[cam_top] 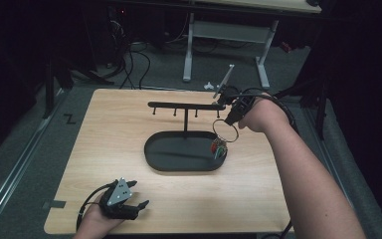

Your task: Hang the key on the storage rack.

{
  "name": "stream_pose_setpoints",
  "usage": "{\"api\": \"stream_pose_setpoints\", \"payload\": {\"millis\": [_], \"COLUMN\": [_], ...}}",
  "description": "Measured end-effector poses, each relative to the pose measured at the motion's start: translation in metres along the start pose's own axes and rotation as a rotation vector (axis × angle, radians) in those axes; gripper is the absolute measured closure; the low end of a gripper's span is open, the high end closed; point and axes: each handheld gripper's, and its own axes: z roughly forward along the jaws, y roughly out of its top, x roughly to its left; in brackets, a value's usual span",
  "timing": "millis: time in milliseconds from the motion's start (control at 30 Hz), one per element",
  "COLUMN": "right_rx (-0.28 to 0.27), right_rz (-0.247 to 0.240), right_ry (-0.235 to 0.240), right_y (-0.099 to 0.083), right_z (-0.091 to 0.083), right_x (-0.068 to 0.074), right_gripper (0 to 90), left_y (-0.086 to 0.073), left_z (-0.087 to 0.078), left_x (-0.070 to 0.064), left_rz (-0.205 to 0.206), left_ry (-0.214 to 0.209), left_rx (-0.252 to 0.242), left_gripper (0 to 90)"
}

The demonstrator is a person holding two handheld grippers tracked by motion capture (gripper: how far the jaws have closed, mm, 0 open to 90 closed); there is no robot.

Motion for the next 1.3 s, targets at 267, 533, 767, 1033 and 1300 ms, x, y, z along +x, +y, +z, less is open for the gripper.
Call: {"api": "stream_pose_setpoints", "payload": {"millis": [267,533,767,1033,1300], "right_rx": [-0.009,-0.005,-0.017,-0.007,0.001], "right_rz": [0.010,0.009,0.015,0.021,0.025], "right_ry": [0.003,0.005,0.012,0.012,0.008], "right_y": [0.008,0.014,0.018,0.025,0.031], "right_z": [0.003,0.010,0.015,0.023,0.027], "right_x": [-0.007,-0.012,-0.017,-0.022,-0.025], "right_gripper": [87.5,87.5,87.5,87.4,87.4], "left_y": [-0.002,-0.005,-0.005,-0.004,-0.005], "left_z": [-0.003,-0.008,-0.007,-0.008,-0.006], "left_x": [0.001,0.003,0.002,0.003,0.003], "left_rz": [-0.005,-0.017,-0.014,-0.014,-0.015], "left_ry": [0.004,0.022,0.019,0.016,0.019], "left_rx": [0.005,-0.006,-0.003,0.002,-0.003], "left_gripper": [22.8,22.8,22.8,22.8,22.8]}}
